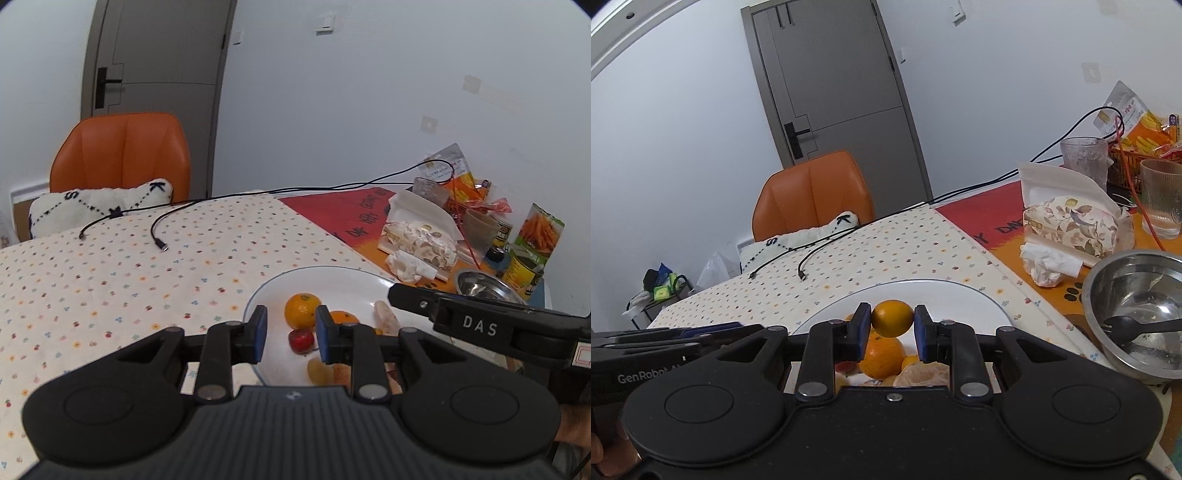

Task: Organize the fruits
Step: 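Carry the kumquat and longan onto the white plate and open both grippers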

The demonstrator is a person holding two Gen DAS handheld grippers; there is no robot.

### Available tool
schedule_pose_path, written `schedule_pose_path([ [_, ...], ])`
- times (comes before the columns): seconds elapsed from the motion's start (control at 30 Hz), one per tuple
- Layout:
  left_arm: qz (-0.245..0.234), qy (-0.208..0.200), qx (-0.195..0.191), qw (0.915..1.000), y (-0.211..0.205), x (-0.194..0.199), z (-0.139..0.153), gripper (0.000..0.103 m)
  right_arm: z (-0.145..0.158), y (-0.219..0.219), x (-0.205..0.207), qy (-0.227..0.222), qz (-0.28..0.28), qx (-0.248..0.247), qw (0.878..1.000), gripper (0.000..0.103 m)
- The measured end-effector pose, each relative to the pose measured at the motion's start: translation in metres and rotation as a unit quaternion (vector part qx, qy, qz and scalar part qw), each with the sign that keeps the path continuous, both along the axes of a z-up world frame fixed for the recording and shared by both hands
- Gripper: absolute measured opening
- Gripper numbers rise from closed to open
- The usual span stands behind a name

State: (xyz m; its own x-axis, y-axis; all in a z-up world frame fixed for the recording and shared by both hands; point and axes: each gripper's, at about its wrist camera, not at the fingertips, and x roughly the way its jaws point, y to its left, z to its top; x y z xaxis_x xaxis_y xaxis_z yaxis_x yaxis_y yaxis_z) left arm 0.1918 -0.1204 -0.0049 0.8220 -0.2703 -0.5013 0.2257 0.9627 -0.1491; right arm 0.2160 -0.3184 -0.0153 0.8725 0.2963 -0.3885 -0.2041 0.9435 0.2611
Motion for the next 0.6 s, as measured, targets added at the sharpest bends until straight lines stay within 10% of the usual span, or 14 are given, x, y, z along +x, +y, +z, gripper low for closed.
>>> schedule_pose_path([
  [0.23, 0.017, 0.001, 0.004, 0.9998, 0.009, -0.003, 0.004, 0.028, 0.006, 0.003, 0.004, -0.009, 0.0, -0.008, 1.0, 0.024],
  [0.4, 0.028, -0.002, 0.01, 0.9996, 0.015, -0.009, 0.007, 0.046, 0.008, 0.002, 0.0, -0.019, -0.015, -0.013, 1.0, 0.051],
  [0.6, 0.042, -0.002, 0.014, 0.999, 0.022, -0.016, 0.007, 0.063, 0.004, 0.002, -0.008, -0.01, -0.011, -0.003, 1.0, 0.054],
])
